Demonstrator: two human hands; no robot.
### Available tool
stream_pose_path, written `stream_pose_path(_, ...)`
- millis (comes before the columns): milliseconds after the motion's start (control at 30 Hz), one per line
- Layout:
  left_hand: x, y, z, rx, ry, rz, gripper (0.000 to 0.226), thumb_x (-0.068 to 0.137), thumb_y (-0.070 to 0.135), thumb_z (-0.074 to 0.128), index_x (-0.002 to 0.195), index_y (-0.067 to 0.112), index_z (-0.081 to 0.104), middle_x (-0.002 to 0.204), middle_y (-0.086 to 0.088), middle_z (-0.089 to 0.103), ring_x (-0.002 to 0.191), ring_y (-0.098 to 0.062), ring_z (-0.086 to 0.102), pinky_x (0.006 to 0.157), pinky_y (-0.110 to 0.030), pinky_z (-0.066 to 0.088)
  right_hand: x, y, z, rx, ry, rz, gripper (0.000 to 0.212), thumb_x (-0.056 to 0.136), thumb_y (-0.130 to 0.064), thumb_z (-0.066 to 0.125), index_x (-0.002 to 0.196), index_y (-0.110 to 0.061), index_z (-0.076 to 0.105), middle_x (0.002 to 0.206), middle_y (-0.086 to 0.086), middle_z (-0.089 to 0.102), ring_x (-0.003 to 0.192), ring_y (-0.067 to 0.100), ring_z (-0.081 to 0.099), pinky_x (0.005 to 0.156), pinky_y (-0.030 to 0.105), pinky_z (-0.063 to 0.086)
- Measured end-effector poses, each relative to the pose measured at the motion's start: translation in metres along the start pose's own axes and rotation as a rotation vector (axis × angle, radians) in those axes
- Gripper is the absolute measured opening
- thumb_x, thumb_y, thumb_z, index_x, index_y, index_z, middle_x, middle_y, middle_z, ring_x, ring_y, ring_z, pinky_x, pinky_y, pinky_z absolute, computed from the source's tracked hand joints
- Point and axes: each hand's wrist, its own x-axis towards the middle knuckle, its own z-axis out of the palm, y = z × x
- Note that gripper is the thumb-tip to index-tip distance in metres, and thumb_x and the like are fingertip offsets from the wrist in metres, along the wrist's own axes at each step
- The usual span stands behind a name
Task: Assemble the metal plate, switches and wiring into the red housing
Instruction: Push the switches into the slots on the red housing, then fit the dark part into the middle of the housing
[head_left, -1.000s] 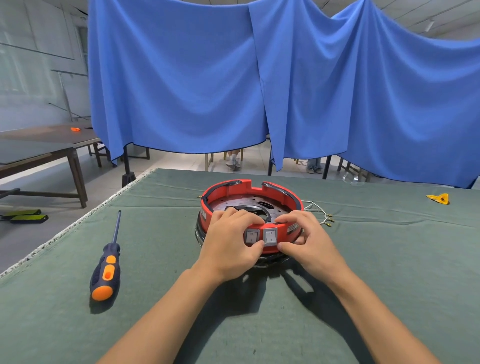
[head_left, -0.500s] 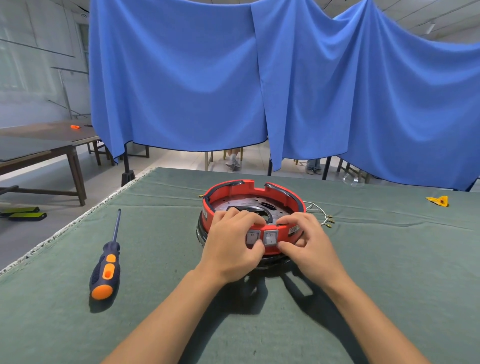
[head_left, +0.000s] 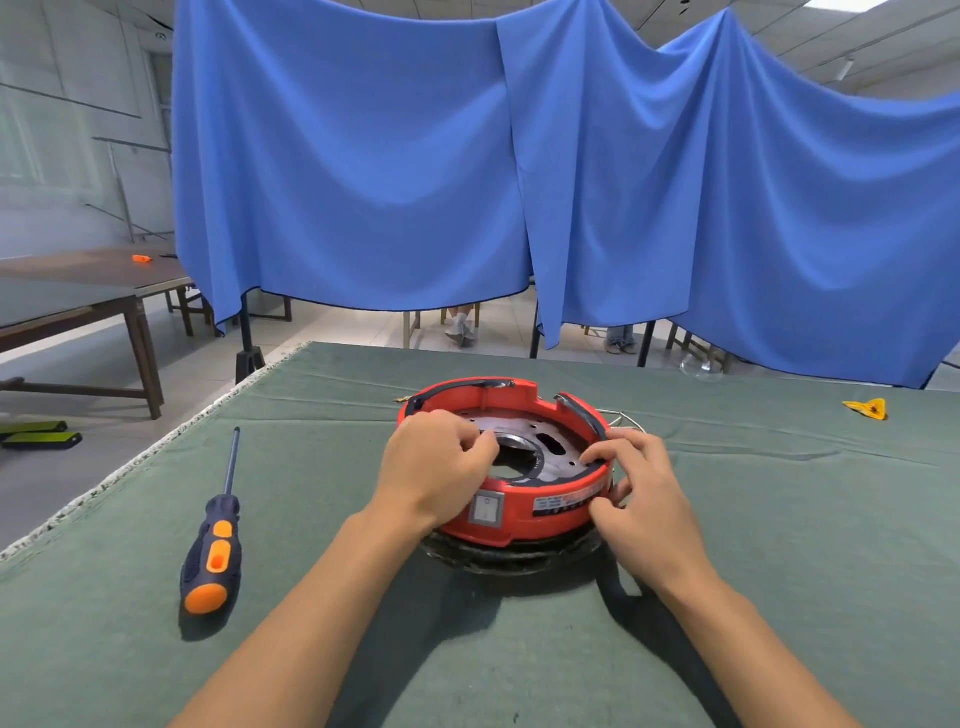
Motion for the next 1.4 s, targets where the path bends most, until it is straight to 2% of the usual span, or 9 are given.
stream_pose_path(100,0.003,0.020,0.001,0.169,-0.024,0.016,0.041,0.080,0.030,0.051,0.046,0.014,0.034,0.048,-0.001,0.040,0.057,-0.026,0.041,0.053,-0.032,0.027,-0.004,-0.017,0.007,0.065,-0.028,-0.067,0.037,0.061,-0.013,0.049,0.084,-0.042,0.055,0.106,-0.027,0.047,0.077,-0.001,0.053,0.069,0.019,0.044)
stream_pose_path(200,0.002,0.037,0.013,0.204,-0.109,0.060,0.033,0.083,0.036,0.049,0.056,0.019,0.045,0.067,-0.002,0.059,0.071,-0.028,0.052,0.058,-0.033,0.033,-0.010,-0.027,0.019,0.213,-0.069,-0.120,0.050,0.061,0.002,0.046,0.092,-0.036,0.059,0.099,-0.021,0.052,0.072,0.008,0.053,0.063,0.015,0.040)
stream_pose_path(400,-0.003,0.033,0.015,0.276,-0.226,0.094,0.038,0.087,0.057,0.045,0.091,0.025,0.066,0.084,0.005,0.067,0.086,-0.021,0.061,0.069,-0.034,0.045,-0.010,-0.020,0.020,0.346,0.072,0.041,0.049,0.073,0.010,0.052,0.097,-0.033,0.057,0.103,-0.015,0.054,0.068,0.010,0.063,0.070,0.043,0.055)
stream_pose_path(533,0.003,0.030,0.004,0.237,-0.367,0.095,0.049,0.075,0.060,0.059,0.058,0.014,0.060,0.046,0.004,0.047,0.053,-0.015,0.048,0.049,-0.028,0.031,-0.006,-0.009,0.019,0.341,0.062,0.152,0.037,0.078,0.000,0.057,0.097,-0.032,0.059,0.104,-0.017,0.054,0.073,0.006,0.060,0.075,0.050,0.055)
stream_pose_path(667,0.000,0.033,-0.002,0.215,-0.341,0.148,0.065,0.078,0.063,0.054,0.043,0.012,0.037,0.036,0.001,0.036,0.039,-0.013,0.033,0.044,-0.029,0.021,-0.002,-0.009,0.017,0.403,0.045,0.228,0.024,0.082,-0.027,0.056,0.105,-0.035,0.059,0.114,-0.008,0.059,0.096,0.019,0.061,0.087,0.053,0.050)
stream_pose_path(900,-0.001,0.041,-0.018,0.235,-0.274,0.364,0.050,0.079,0.046,0.044,0.045,0.011,0.035,0.044,-0.004,0.033,0.046,-0.019,0.031,0.046,-0.030,0.026,0.004,-0.009,-0.002,0.324,0.089,0.143,0.070,0.080,-0.003,0.054,0.127,-0.053,0.041,0.127,-0.016,0.048,0.103,0.005,0.056,0.084,0.028,0.045)
stream_pose_path(1033,0.001,0.050,-0.019,0.254,-0.332,0.314,0.046,0.074,0.046,0.041,0.044,0.014,0.030,0.043,-0.001,0.027,0.045,-0.016,0.027,0.046,-0.029,0.022,0.008,-0.009,-0.007,0.624,0.106,0.367,0.075,0.068,-0.021,0.057,0.140,-0.032,0.038,0.124,-0.001,0.049,0.108,0.016,0.051,0.083,0.026,0.041)
stream_pose_path(1133,0.001,0.051,-0.009,0.324,-0.397,0.197,0.055,0.083,0.056,0.039,0.047,0.014,0.036,0.044,-0.001,0.037,0.047,-0.016,0.037,0.048,-0.029,0.027,0.006,-0.011,-0.005,0.745,0.008,0.471,0.046,0.088,-0.011,0.051,0.132,-0.023,0.044,0.105,0.007,0.061,0.096,0.017,0.058,0.088,0.037,0.043)
stream_pose_path(1400,0.004,0.029,0.003,0.229,-0.353,-0.027,0.059,0.086,0.058,0.048,0.048,0.013,0.041,0.048,0.001,0.040,0.055,-0.025,0.046,0.048,-0.030,0.026,0.000,-0.029,0.017,0.708,-0.291,0.319,0.041,0.083,0.018,0.043,0.112,-0.005,0.061,0.105,0.013,0.067,0.087,0.016,0.061,0.073,0.017,0.050)
